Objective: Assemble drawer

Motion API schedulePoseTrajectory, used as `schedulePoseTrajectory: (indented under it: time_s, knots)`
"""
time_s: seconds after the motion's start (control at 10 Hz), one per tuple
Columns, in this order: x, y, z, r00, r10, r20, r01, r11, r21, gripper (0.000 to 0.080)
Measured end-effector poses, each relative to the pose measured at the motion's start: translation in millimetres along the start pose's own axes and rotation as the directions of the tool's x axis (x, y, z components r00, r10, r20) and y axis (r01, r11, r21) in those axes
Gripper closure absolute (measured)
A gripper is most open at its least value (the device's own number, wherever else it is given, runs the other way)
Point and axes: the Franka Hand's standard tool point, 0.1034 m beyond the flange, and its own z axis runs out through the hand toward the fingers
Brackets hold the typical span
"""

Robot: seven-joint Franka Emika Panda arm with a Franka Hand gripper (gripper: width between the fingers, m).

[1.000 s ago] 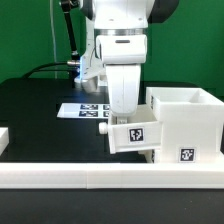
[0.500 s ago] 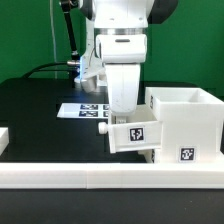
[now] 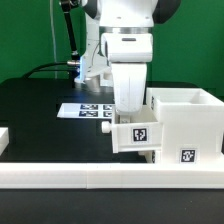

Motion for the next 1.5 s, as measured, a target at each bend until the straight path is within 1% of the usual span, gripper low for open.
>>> schedulePoseTrajectory:
  time_s: [0.1,0.3,0.6,0.8,1.1,1.2,1.3,1.4,1.5]
  knots:
    - [-2.7,0.4,-0.4,1.0,0.004,0.002,-0.004,1.0,0.0,0.0755]
    - [-3.1,0.4,-0.4,1.0,0.005,0.002,-0.005,1.0,0.0,0.0755]
    - [-1.4,0.7,-0.4,1.0,-0.023,0.009,0.023,1.0,-0.007,0.0755]
    - [-1.5,0.8,-0.6,0.999,-0.024,0.024,0.024,1.0,0.006,0.0755]
    - [-2.4,0.8,-0.6,1.0,-0.02,0.023,0.02,1.0,0.007,0.0755]
    - [-2.4,0.8,-0.6,1.0,-0.02,0.023,0.02,1.0,0.007,0.0577]
    - [-1.6,1.2,-1.6,1.0,-0.017,0.023,0.017,1.0,0.006,0.0442]
    - [1.8,3.0,-8.3,1.0,-0.008,0.026,0.008,1.0,0.002,0.0442]
    - [3.0,3.9,-17.0,0.999,-0.013,0.035,0.013,1.0,0.005,0.026]
